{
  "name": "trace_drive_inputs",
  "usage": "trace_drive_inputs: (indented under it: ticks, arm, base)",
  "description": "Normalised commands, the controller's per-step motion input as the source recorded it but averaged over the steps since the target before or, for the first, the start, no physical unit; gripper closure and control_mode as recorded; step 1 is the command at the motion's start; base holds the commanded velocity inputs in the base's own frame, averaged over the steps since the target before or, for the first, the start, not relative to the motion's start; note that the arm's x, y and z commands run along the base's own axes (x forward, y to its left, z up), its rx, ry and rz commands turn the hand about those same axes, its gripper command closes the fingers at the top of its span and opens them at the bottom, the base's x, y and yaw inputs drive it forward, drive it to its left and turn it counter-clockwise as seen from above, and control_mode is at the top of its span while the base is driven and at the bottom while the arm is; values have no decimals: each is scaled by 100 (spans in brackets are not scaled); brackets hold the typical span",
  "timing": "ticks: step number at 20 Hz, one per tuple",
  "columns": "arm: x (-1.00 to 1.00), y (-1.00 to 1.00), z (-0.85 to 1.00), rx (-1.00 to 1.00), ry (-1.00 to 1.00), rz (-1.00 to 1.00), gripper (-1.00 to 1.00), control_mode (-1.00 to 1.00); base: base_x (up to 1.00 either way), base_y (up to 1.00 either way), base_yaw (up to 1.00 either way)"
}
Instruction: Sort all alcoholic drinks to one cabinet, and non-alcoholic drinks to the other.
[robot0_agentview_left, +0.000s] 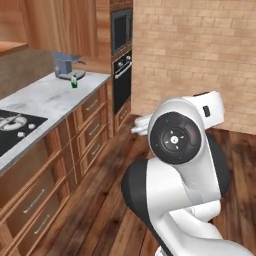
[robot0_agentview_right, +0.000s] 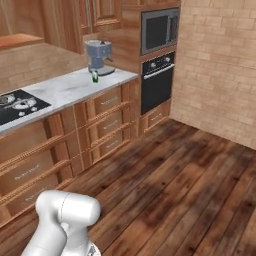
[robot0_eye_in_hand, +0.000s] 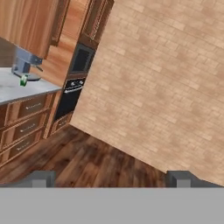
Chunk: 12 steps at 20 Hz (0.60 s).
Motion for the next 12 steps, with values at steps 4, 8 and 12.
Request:
trace_drive_inputs:
  ticks: [4, 8, 12]
  arm:
    - [0, 0, 0, 0, 0, 0, -100, 100]
    - [0, 0, 0, 0, 0, 0, -100, 100]
    - [0, 0, 0, 0, 0, 0, -100, 100]
  base:
    - [84, -31, -4]
    - [97, -27, -1]
    - [100, -18, 0]
